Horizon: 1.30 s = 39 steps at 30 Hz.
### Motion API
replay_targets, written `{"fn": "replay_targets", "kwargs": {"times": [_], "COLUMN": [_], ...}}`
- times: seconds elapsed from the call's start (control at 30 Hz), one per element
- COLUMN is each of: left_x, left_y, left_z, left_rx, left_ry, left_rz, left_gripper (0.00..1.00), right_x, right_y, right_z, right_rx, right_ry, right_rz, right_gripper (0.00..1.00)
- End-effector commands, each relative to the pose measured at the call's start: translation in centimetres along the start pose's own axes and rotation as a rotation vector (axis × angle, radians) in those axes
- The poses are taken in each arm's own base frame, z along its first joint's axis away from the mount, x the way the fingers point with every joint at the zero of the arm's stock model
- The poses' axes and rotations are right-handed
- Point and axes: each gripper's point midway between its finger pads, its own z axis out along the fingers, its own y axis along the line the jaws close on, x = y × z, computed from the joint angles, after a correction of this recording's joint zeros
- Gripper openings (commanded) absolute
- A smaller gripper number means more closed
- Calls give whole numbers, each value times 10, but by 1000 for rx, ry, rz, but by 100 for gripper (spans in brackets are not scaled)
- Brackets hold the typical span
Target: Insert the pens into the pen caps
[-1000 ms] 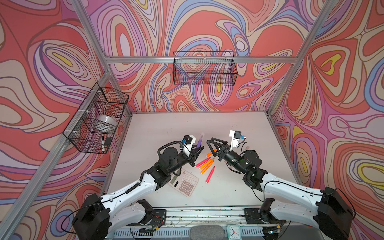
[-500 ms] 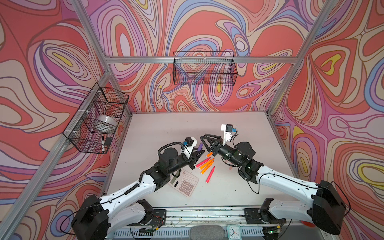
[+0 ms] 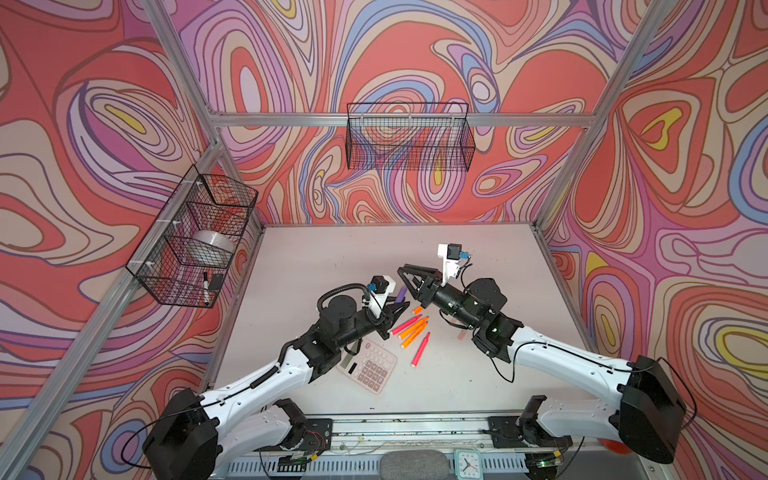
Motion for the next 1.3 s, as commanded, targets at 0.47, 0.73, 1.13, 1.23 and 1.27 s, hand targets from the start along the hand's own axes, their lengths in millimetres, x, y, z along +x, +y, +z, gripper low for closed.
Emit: {"fn": "replay_targets", "kwargs": {"times": [0.47, 0.73, 1.13, 1.23, 1.27], "left_x": [-36, -90, -142, -157, -161], "left_y": [30, 32, 29, 25, 23], "left_z": [12, 7, 3, 0, -1], "left_rx": [-177, -228, -261, -255, -249], "left_ry": [-56, -163, -235, -253, -261], "left_rz": [6, 47, 106, 120, 129], "left_gripper": [0, 0, 0, 0, 0], "right_x": [25, 44, 70, 75, 77], "right_y": [1, 6, -1, -9, -10], "right_z": [-7, -16, -24, -26, -27], "right_rx": [-26, -57, -16, 21, 28], "right_ry": [122, 220, 326, 350, 358], "right_rz": [-7, -48, -150, -177, -187], "right_gripper": [0, 0, 0, 0, 0]}}
